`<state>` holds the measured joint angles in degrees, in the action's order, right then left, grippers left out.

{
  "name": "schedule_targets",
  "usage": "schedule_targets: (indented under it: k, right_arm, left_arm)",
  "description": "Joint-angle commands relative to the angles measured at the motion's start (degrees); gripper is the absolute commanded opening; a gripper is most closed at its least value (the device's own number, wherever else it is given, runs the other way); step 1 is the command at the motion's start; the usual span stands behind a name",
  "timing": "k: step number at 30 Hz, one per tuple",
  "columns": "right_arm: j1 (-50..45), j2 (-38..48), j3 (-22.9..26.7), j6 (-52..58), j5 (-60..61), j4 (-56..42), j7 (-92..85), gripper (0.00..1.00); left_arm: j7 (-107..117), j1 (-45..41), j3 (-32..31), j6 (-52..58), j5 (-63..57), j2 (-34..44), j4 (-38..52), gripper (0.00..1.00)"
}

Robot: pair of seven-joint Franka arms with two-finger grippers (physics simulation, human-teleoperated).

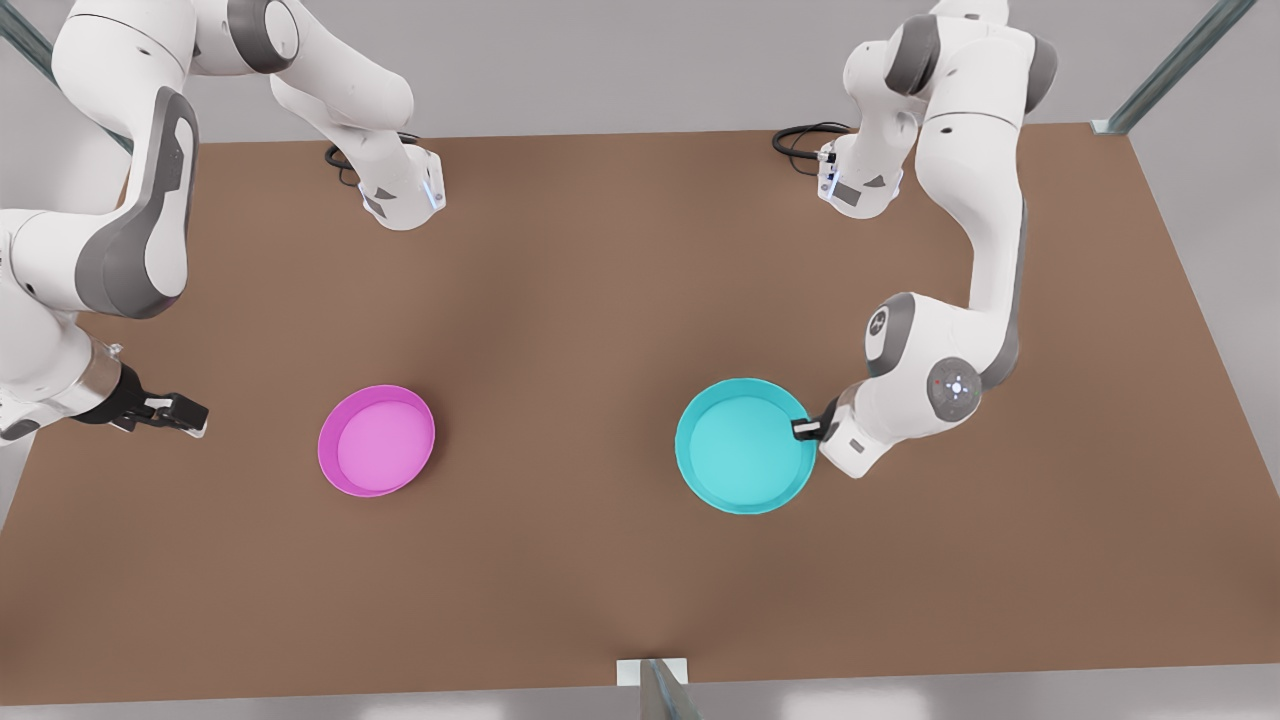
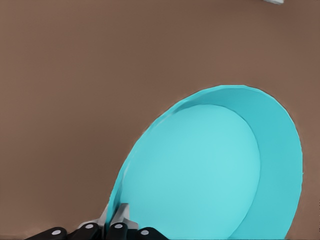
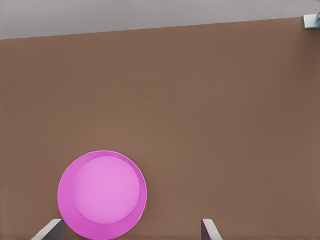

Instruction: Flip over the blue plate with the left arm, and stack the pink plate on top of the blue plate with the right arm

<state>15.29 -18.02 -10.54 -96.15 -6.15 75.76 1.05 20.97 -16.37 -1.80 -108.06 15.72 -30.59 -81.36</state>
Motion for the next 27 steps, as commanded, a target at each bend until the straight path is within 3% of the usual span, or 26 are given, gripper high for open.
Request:
schedule_targets:
  k: [1,9,14,27]
  right_arm:
    - [0.00,0.00,0.00,0.00,0.00,0.00,0.00,1.00]
    - [0.09,0.00,0.00,0.00,0.00,0.00,0.00,1.00]
    - [0.09,0.00,0.00,0.00,0.00,0.00,0.00,1.00]
    - [0.09,0.00,0.00,0.00,0.00,0.00,0.09,1.00]
  left_arm:
    - [0.39,-0.33,-0.05,0.39,3.97,-0.52,0.93,0.21]
    - [0.31,-4.10,-5.76,-0.48,2.05,-2.81,3.40,0.21]
    - [-2.86,-9.64,-5.76,-4.18,-14.30,-4.65,8.15,0.21]
    - [-3.04,-21.51,-5.15,-6.46,-58.52,-5.44,10.08,0.21]
